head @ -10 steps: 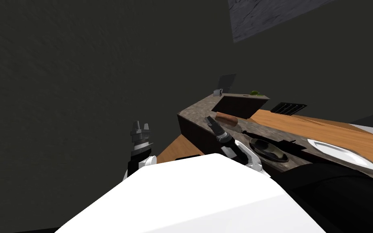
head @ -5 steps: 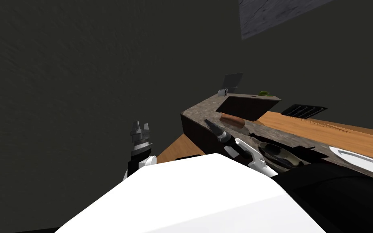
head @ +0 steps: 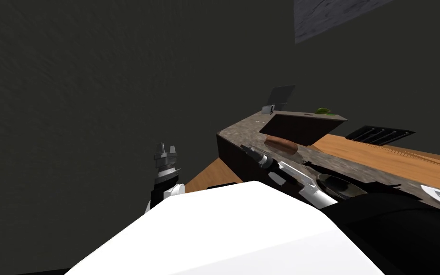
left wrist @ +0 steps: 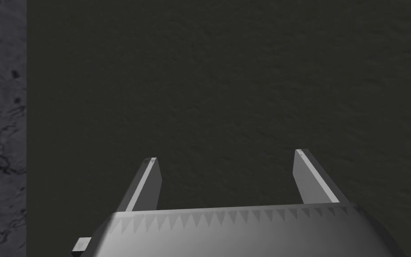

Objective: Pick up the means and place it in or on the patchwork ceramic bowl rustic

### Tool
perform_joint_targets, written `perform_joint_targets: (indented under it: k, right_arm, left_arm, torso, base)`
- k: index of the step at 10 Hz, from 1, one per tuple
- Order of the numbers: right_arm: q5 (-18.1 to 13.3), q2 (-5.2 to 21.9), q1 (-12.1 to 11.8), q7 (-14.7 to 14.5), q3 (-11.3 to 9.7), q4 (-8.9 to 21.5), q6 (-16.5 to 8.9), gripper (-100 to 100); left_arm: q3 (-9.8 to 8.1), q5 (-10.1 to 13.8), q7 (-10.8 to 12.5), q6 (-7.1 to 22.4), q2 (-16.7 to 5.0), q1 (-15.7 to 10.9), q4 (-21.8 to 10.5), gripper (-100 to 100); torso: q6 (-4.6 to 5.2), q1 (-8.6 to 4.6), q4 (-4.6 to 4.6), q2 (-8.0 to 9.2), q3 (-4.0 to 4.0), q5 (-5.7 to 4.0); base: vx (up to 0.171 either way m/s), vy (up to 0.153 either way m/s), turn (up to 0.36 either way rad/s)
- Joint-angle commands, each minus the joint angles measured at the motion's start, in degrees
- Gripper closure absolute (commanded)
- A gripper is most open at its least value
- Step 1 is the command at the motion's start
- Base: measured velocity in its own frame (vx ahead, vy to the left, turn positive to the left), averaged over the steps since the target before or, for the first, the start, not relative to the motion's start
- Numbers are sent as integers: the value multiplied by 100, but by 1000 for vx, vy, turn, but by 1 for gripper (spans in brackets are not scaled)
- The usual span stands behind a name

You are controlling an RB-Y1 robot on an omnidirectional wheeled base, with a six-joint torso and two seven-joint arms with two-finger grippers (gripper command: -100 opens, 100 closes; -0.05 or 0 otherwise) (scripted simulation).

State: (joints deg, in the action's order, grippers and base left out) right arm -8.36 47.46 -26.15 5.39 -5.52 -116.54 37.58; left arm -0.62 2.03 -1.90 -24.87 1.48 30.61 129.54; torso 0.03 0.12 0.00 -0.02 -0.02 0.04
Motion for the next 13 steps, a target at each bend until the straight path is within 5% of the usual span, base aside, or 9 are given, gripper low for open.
perform_joint_targets:
  k: [1,13]
  right_arm:
    - [-69,286,37,89,-46,241,9,-100]
    - [-444,2146,180,315,-450,1688,48,-100]
  left_arm:
    - [0,0,0,0,0,0,0,0]
    - [-1,0,0,0,0,0,0,0]
  torso:
    - [0,0,0,0,0,0]
    - [2,-12,0,1,1,-3]
  base:
    - [16,38,118]
    - [15,16,118]
